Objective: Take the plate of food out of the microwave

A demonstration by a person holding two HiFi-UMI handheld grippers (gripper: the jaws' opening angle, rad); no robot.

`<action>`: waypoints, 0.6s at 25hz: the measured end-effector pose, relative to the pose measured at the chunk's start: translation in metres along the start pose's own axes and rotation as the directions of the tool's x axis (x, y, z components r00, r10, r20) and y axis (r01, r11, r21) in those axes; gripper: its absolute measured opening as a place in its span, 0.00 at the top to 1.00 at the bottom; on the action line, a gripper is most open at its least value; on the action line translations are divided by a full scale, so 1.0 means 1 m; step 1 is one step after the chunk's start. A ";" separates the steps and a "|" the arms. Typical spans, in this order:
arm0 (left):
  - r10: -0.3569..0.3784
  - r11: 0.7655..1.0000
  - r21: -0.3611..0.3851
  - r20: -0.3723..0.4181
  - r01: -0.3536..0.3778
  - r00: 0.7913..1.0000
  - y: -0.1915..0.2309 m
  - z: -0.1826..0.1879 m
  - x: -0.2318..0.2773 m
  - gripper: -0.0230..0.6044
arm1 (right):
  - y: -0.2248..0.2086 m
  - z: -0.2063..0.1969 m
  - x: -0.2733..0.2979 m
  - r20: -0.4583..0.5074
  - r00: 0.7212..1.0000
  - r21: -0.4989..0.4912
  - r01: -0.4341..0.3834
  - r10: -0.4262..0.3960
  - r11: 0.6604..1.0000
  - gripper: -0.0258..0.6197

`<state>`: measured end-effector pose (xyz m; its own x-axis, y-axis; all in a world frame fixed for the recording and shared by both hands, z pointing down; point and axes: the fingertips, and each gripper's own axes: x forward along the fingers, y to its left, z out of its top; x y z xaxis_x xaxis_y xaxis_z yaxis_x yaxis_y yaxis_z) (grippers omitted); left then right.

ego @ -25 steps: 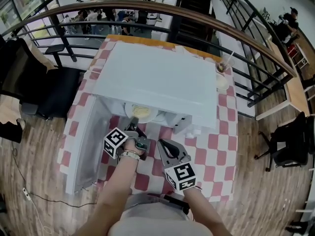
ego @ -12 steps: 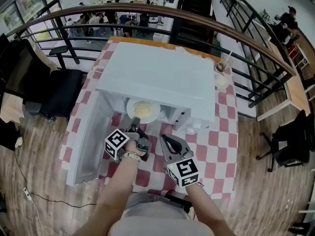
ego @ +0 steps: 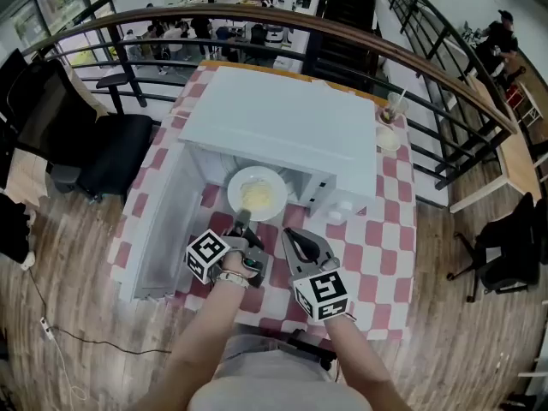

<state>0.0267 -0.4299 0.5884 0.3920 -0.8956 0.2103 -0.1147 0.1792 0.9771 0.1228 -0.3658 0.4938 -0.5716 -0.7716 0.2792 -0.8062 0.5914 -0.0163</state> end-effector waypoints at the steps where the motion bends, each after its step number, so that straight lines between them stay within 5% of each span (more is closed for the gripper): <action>1: -0.002 1.000 0.001 -0.004 0.002 1.000 -0.001 -0.002 -0.004 0.94 | 0.002 0.000 -0.002 0.002 1.000 0.001 0.001 -0.001 1.000 0.92; 15: -0.059 0.998 -0.014 -0.031 0.059 0.998 -0.036 -0.022 -0.064 0.94 | 0.014 0.013 -0.027 0.036 0.998 0.029 0.042 -0.043 0.999 0.92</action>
<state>0.0257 -0.3706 0.5409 0.4267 -0.8914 0.1527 -0.0787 0.1316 0.9882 0.1249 -0.3392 0.4736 -0.5418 -0.8042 0.2445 -0.8334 0.5517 -0.0321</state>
